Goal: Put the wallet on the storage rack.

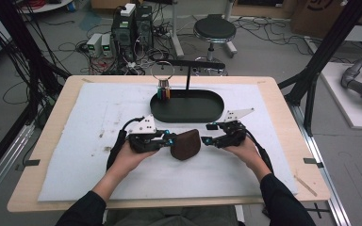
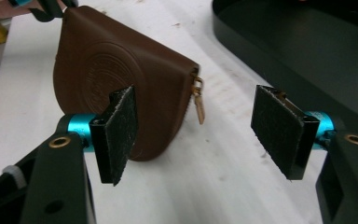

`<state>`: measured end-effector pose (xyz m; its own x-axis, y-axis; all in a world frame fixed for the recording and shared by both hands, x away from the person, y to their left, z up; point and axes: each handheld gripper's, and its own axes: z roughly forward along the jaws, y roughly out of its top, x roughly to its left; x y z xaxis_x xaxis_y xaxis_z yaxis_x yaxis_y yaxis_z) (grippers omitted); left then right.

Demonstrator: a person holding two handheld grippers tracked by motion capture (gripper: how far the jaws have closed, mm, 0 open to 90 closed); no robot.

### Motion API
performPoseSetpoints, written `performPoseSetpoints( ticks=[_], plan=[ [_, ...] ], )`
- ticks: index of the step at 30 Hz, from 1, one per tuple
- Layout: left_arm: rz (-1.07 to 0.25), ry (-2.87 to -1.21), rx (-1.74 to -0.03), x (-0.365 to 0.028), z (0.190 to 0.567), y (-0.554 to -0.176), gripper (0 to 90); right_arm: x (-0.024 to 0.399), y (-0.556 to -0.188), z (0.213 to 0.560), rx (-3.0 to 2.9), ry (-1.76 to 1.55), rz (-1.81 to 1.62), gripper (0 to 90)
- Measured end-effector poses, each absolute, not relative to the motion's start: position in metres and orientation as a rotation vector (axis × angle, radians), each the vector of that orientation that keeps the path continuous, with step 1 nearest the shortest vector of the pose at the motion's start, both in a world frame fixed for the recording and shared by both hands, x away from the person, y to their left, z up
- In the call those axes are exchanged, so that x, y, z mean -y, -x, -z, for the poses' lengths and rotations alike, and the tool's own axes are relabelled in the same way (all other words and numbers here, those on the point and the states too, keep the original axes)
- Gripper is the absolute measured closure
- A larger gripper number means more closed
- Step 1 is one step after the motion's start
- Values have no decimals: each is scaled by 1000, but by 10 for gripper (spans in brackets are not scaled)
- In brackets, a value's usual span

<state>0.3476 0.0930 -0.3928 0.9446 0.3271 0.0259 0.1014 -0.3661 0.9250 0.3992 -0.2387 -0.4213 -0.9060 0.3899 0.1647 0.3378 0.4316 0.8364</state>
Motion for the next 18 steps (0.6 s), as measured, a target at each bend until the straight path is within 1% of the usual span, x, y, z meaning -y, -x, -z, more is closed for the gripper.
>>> performPoseSetpoints(
  ticks=[9,13,15,18],
  plan=[
    [-244,-1944,-295,-92,392,-348,827,227,-401,425,-2676,-630,-1521,347],
    [-245,-1948,-289,-92,392,-347,827,222,-401,427,-2717,-597,-1520,388],
    [-247,-1953,-284,-93,392,-347,829,221,-400,427,-2713,-589,-1509,394],
    [-251,-1955,-291,-93,392,-347,827,224,-399,425,-2704,-586,-1494,477]
  ],
)
